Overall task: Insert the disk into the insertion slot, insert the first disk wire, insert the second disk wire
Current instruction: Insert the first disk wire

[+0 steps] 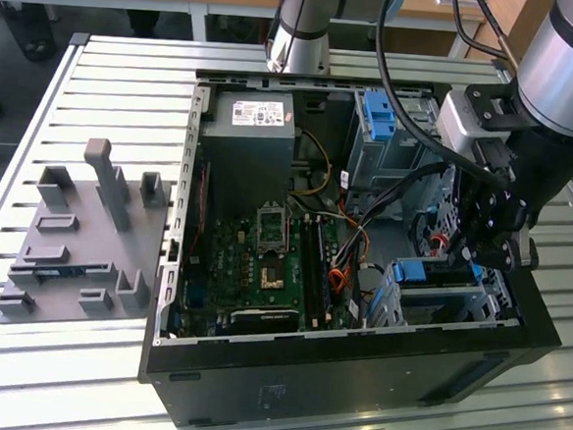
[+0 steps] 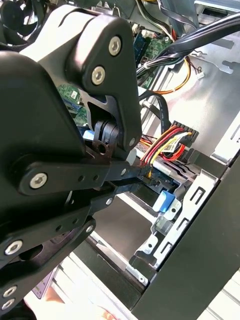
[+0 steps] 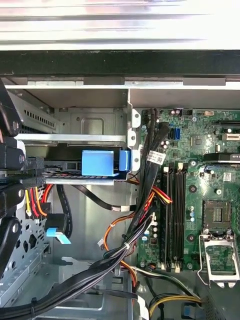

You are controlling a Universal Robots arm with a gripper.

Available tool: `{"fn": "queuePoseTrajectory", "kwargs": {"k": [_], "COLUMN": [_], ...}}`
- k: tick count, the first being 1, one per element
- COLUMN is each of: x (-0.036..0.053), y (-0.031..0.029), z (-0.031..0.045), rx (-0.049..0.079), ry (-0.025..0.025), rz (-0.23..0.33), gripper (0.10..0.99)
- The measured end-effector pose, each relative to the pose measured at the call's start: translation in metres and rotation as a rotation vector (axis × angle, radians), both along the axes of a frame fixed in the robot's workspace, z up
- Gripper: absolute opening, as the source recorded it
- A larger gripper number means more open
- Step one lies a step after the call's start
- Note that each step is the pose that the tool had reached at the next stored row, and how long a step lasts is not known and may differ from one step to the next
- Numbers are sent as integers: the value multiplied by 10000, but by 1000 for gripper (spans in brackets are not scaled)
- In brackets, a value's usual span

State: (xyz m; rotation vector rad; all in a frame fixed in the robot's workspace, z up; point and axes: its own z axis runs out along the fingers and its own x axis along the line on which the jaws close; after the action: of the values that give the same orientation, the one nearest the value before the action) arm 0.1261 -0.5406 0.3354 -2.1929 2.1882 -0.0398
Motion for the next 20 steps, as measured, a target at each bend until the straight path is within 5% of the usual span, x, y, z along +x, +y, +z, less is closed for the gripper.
{"fn": "queuePoseTrajectory", "kwargs": {"k": [20], "x": [1], "y": [-6], "z": [-36], "rx": [0], "ry": [0], "rz": [-31], "gripper": [165]}}
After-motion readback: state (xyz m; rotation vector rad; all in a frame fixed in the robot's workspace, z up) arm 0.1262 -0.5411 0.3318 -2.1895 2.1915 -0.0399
